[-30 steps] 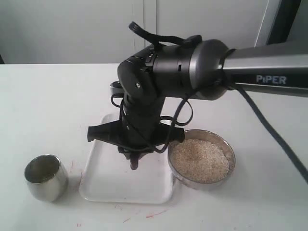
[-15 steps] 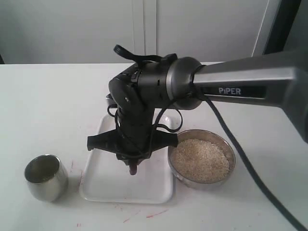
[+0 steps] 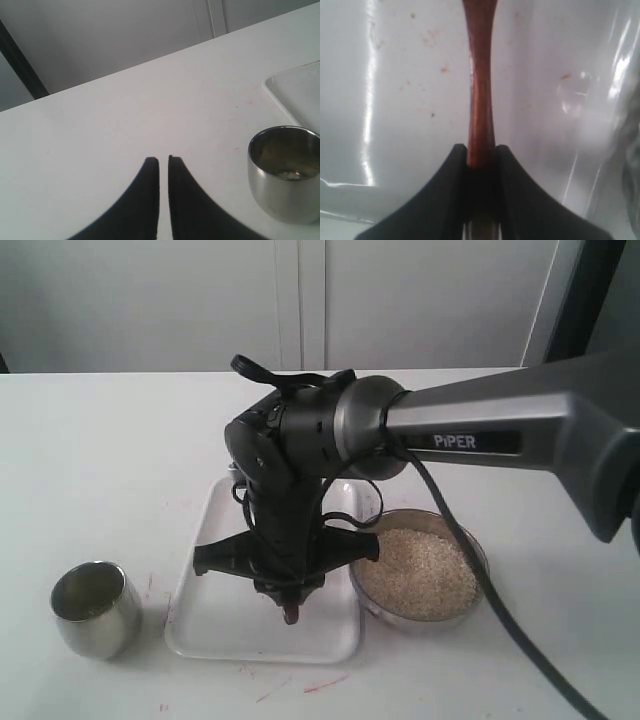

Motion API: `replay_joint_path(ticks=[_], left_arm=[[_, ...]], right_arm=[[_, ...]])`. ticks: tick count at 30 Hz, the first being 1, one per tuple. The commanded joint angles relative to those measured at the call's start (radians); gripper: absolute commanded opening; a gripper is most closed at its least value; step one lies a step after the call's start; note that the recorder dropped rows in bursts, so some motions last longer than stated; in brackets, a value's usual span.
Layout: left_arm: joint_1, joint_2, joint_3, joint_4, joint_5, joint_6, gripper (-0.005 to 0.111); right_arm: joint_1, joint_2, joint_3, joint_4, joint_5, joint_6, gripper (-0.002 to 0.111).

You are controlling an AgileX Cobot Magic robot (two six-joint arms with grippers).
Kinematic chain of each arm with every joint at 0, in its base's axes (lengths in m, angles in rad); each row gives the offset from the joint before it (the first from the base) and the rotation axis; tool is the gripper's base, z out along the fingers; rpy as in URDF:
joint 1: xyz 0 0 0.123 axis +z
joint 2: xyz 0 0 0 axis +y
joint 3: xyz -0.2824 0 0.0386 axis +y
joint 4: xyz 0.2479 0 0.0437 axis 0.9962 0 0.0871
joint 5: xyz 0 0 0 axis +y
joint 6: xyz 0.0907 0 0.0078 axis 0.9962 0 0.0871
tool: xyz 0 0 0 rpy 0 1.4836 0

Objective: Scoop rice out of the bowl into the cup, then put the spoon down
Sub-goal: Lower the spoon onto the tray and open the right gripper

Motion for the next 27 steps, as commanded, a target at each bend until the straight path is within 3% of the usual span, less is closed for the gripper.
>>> replay_joint_path(ticks=[1,19,27], left_arm=[[-0.003,-0.001,-0.006,-0.011,-0.006,-0.001,0.014],[-0.003,-0.001,-0.006,-0.011,-0.006,-0.001,0.014],[-0.003,-0.001,-0.006,-0.011,-0.006,-0.001,0.014]], right_arm=[[-0.004,0.012,-0.022,-0.006,-0.034,-0.005,0.000],[-0.012,0.024,-0.043,-0.008,-0.047,-0.030,0.001],[-0.012,0.024,-0.043,-0.010,-0.061,-0.049,0.028]])
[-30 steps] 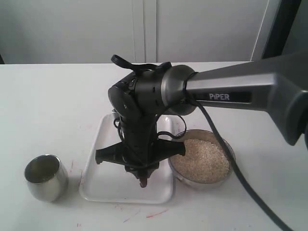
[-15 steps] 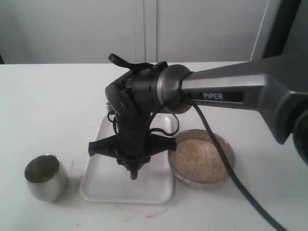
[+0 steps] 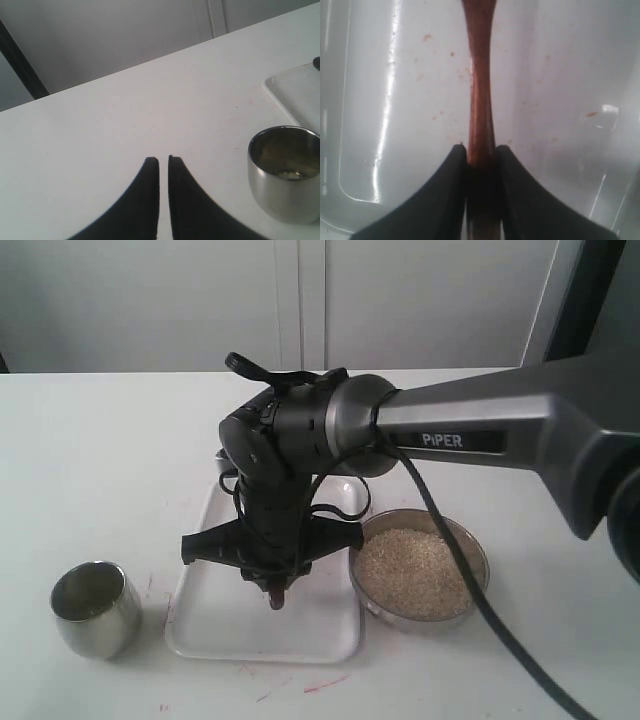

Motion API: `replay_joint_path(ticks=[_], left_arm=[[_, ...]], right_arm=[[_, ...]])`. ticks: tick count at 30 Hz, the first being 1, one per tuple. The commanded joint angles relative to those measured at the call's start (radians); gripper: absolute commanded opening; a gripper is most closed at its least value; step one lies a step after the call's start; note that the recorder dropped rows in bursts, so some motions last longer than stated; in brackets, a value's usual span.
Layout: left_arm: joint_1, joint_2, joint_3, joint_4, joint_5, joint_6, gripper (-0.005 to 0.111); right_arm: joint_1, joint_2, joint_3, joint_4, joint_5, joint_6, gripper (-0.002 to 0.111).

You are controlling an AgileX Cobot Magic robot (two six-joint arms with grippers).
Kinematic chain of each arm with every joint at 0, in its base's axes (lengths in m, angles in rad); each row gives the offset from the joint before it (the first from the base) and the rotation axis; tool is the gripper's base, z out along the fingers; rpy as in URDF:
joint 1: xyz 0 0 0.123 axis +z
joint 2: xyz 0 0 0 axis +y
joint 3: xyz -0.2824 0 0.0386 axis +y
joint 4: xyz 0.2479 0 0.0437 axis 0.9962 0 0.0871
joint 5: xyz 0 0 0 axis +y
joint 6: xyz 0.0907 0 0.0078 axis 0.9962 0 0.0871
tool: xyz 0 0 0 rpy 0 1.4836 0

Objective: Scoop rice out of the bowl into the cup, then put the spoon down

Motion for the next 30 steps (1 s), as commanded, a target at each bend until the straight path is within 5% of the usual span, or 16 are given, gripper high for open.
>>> replay_joint_path(ticks=[1,13,20,30], left_arm=[[-0.003,-0.001,-0.006,-0.011,-0.006,-0.001,0.014],[-0.003,-0.001,-0.006,-0.011,-0.006,-0.001,0.014],[-0.003,-0.001,-0.006,-0.011,-0.006,-0.001,0.014],[-0.003,-0.001,-0.006,-0.011,-0.006,-0.001,0.014]], right_arm=[[-0.009,-0.001,-0.005,-0.007,-0.007,-0.014,0.032],[-0.009,-0.047,-0.005,0.036,0.129,-0.103,0.030],[0.011,-0.193,0.002,0.130,0.309,-0.373,0.000],[0.195,-0.635,0.177,0.134,0.345,-0.466,0.000]])
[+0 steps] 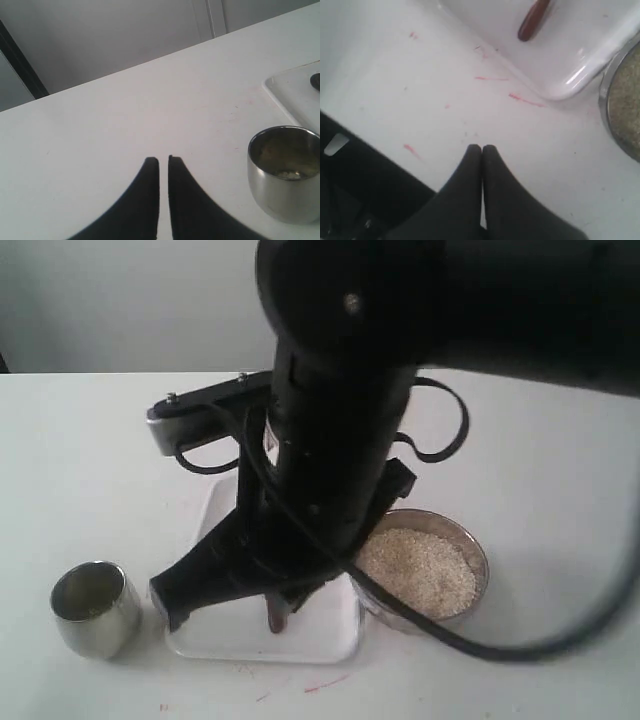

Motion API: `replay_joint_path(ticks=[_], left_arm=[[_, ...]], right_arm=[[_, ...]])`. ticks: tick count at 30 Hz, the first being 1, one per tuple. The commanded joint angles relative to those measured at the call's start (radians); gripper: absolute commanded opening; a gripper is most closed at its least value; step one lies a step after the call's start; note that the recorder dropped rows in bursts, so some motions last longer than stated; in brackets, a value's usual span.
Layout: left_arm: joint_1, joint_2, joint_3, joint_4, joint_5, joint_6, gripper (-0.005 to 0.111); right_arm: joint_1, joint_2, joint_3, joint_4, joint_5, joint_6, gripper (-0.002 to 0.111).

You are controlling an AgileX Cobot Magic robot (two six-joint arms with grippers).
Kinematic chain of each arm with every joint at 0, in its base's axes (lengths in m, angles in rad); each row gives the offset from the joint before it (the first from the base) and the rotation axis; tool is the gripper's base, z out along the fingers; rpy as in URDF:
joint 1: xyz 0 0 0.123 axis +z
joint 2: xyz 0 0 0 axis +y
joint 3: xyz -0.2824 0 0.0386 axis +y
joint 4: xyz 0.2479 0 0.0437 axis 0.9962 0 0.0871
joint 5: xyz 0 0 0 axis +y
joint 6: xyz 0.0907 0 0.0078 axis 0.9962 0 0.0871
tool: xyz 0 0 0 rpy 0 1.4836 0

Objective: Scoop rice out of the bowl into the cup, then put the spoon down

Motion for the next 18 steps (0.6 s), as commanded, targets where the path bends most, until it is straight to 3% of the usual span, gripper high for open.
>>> replay_joint_path(ticks=[1,8,18], left_arm=[[-0.003,-0.001,-0.006,-0.011,-0.006,-0.001,0.014],[-0.003,-0.001,-0.006,-0.011,-0.006,-0.001,0.014],[-0.003,-0.001,-0.006,-0.011,-0.006,-0.001,0.014]], right_arm=[[0.075,-0.185,0.082,0.005,0.010,-0.012,0.000],[0.157,-0.382,0.183,0.009,0.010,0.009,0.000],[0.160,-0.526,0.279,0.004,0.010,0.009,0.000]])
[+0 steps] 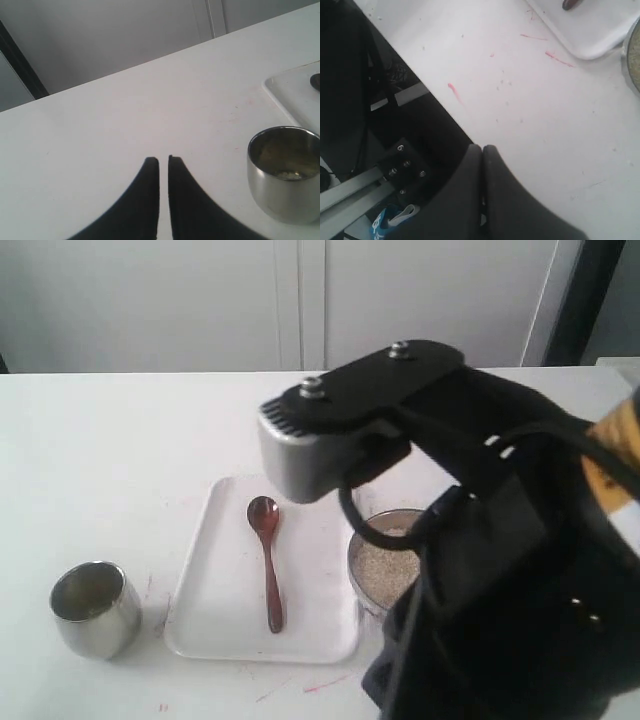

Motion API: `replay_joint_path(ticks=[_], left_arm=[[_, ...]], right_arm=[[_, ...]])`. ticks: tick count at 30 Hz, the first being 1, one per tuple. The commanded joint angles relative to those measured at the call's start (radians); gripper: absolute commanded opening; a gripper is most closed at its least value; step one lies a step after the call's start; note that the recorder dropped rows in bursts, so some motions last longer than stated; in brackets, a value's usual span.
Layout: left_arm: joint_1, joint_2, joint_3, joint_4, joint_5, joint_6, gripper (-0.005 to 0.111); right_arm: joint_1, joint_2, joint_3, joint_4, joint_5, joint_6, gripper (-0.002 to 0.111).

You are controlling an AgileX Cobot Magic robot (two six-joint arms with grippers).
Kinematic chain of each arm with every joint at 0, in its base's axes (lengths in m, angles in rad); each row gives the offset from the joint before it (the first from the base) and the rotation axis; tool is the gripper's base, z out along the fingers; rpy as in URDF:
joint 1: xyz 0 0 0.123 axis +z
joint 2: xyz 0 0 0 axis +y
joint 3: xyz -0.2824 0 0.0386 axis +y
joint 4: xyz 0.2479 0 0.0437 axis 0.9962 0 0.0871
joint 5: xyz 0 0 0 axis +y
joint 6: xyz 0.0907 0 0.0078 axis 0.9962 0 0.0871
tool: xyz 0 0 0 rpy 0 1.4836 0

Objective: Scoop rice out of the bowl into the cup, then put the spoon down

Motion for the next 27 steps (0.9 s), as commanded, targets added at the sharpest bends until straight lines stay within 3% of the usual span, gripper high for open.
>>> replay_joint_path(ticks=[1,21,27], left_arm=[[-0.003,-0.001,-0.006,-0.011,-0.006,-0.001,0.014],[-0.003,-0.001,-0.006,-0.011,-0.006,-0.001,0.014],[-0.003,-0.001,-0.006,-0.011,-0.006,-0.001,0.014]], right_arm=[[0.006,-0.061,0.044,-0.008,0.000,0.004,0.000],[0.006,-0.360,0.247,-0.033,-0.030,-0.021,0.000],[0.006,-0.394,0.247,-0.153,-0.156,-0.021,0.000]])
